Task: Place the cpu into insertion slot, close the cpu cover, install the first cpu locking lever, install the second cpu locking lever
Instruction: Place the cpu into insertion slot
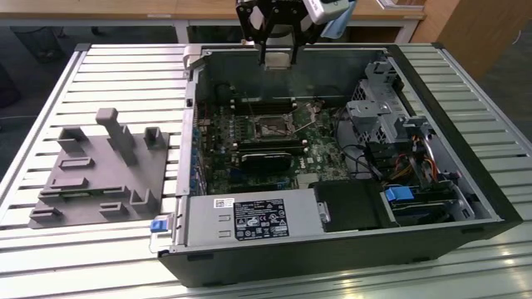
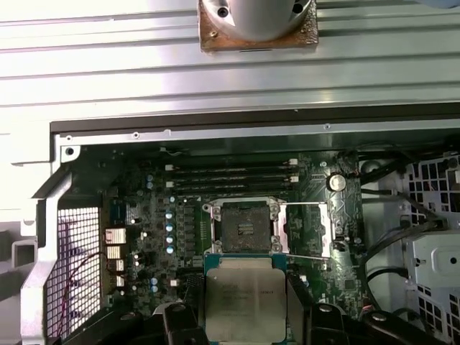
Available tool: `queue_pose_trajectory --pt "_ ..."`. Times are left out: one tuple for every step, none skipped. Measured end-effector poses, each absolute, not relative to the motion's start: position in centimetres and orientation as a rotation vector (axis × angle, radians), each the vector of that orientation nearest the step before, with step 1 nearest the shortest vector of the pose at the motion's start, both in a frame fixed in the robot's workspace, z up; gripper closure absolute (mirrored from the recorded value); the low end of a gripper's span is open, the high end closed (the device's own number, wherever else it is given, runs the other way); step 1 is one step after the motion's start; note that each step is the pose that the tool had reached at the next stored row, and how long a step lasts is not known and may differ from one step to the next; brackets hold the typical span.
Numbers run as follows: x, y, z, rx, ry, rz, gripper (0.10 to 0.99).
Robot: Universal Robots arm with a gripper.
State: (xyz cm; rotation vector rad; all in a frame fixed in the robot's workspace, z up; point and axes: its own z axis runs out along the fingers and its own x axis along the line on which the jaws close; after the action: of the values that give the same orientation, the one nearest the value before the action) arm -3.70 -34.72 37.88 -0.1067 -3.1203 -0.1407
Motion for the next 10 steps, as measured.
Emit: queue_pose_trajectory --pt "-3.7 -34.72 37.88 -0.113 -3.12 -0.141 0.549" --pt "-3.7 -34.72 37.88 -0.118 -3.12 -0.141 0.549" --pt "-3.7 -34.72 37.88 -0.123 -3.12 -0.141 0.549" --pt "-3.7 -34.72 37.88 -0.128 -3.12 -0.141 0.549" --pt "-3.7 -34.72 37.88 -0.133 -3.12 -0.141 0.549" --pt "-3.7 -34.72 37.88 -0.137 -3.12 -0.141 0.549" --pt "-3.7 -34.72 37.88 -0.142 -3.12 -0.141 0.549" --pt "-3.7 -34.72 37.88 -0.147 -3.12 -0.141 0.549" --pt "-3.7 -34.72 37.88 -0.152 -3.12 -0.141 0.549" --pt "-3.7 -34.72 37.88 -0.157 -3.12 -0.141 0.549"
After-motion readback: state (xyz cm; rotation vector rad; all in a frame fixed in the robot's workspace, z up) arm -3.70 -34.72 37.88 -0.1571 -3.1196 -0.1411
